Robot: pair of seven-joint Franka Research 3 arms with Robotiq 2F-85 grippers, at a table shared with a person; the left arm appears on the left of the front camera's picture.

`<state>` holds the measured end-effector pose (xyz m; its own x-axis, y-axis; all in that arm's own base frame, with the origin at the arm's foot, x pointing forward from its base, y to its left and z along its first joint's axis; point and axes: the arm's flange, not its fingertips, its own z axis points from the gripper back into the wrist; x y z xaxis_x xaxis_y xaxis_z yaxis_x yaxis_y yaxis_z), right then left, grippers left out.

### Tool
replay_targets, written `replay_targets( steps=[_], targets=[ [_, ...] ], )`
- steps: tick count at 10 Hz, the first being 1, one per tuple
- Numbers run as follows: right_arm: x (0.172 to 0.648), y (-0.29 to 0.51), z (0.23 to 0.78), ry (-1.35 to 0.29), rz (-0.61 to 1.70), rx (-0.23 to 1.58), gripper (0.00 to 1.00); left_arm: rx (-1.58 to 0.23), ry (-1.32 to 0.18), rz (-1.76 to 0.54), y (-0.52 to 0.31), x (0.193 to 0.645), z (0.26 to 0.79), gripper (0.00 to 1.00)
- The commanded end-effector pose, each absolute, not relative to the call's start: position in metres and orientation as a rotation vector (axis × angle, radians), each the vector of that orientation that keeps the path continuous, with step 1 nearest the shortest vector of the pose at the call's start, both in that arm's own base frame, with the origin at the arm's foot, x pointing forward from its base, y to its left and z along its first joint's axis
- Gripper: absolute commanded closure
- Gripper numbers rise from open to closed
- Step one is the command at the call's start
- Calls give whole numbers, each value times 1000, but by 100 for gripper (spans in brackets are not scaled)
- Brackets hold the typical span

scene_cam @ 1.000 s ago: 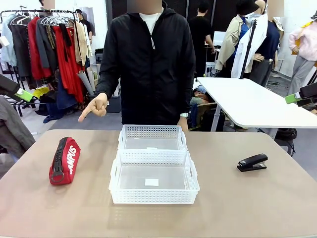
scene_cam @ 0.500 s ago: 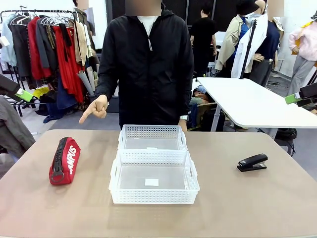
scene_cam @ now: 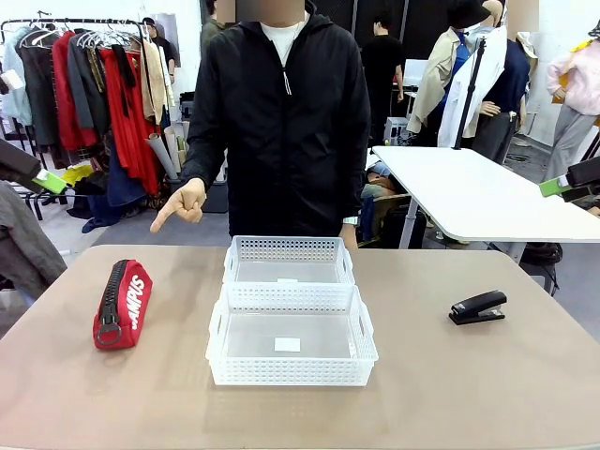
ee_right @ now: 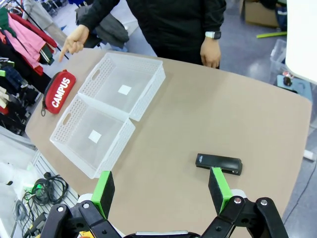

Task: Distribute items into two baskets.
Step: Pick up the Pencil pouch that the person points to.

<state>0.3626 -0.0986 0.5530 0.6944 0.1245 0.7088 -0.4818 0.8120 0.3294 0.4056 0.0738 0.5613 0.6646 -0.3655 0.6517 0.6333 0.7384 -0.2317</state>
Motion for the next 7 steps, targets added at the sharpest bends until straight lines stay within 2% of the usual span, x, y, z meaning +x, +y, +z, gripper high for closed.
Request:
replay_targets(
  steps=[1, 7],
  targets=[
    [364, -99, 553, -744, 366, 542, 0, -433, -536, -530, 56, 423, 563, 0],
    [364, -99, 553, -744, 366, 542, 0, -247, -270, -337, -7, 469, 530, 0]
  ],
)
